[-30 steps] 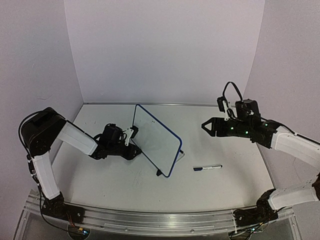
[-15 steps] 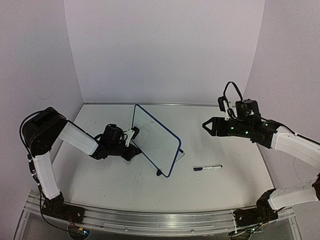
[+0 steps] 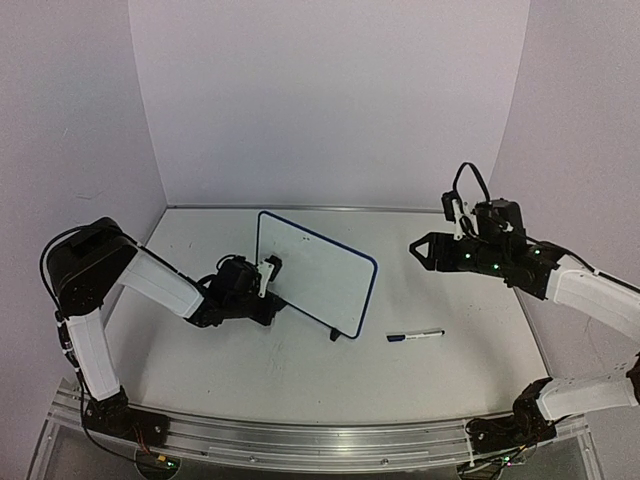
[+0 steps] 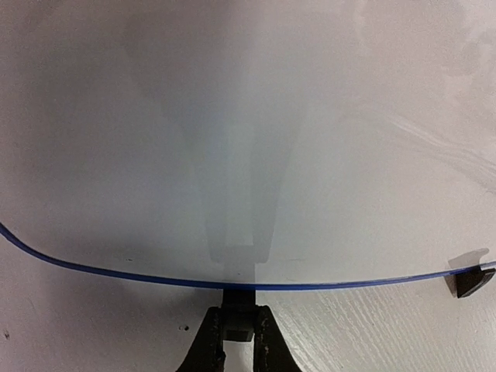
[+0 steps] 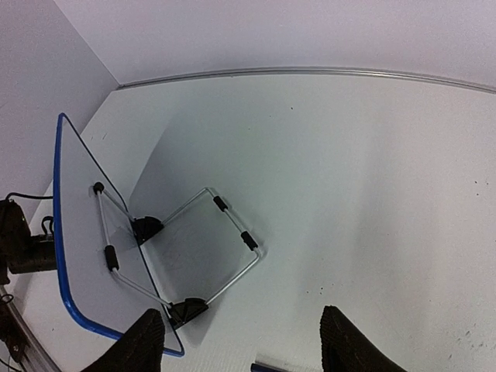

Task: Write a sentence on the whiteboard
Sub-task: Adjust the whiteboard stand at the center of the board.

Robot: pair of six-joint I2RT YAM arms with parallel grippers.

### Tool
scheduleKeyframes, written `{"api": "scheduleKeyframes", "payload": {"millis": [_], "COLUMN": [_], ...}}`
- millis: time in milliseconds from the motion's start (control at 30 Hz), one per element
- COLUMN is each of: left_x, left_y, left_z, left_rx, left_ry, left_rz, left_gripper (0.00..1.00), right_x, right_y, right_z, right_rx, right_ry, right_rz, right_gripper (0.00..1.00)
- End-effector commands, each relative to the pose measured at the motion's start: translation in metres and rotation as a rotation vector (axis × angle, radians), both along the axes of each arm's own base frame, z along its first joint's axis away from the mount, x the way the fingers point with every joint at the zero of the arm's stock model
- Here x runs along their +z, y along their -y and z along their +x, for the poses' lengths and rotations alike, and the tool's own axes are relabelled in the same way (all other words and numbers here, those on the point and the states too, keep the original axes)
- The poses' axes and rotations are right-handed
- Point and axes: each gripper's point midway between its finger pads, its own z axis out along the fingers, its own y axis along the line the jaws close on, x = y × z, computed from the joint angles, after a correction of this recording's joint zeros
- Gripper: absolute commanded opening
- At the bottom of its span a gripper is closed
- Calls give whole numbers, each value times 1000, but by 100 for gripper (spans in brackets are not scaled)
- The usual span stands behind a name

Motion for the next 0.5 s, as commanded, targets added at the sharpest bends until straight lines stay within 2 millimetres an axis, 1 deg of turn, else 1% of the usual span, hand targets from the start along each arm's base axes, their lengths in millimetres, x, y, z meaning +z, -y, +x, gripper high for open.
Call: {"api": "scheduleKeyframes", "payload": {"millis": [0, 100, 233, 367, 467], "left_x": [24, 28, 29, 29, 30], "left_y": [-7, -10, -13, -9, -5], "left_z": [10, 7, 4, -1, -2], "left_rx": [230, 351, 454, 518, 536], "left_ry": [13, -26, -81, -134, -144], "left_rz": [-50, -101, -170, -227, -217], "left_gripper": [0, 0, 0, 0, 0], "right_x": [1, -4, -9, -14, -15], "right_y": [7, 10, 12, 16, 17], "right_z": [0, 0, -2, -5, -5], "right_rx": [-44, -61, -67, -81, -87], "right_ry": [18, 7, 1, -3, -4], "right_rz": [2, -1, -2, -7, -5], "right_gripper": [65, 65, 65, 65, 65]}}
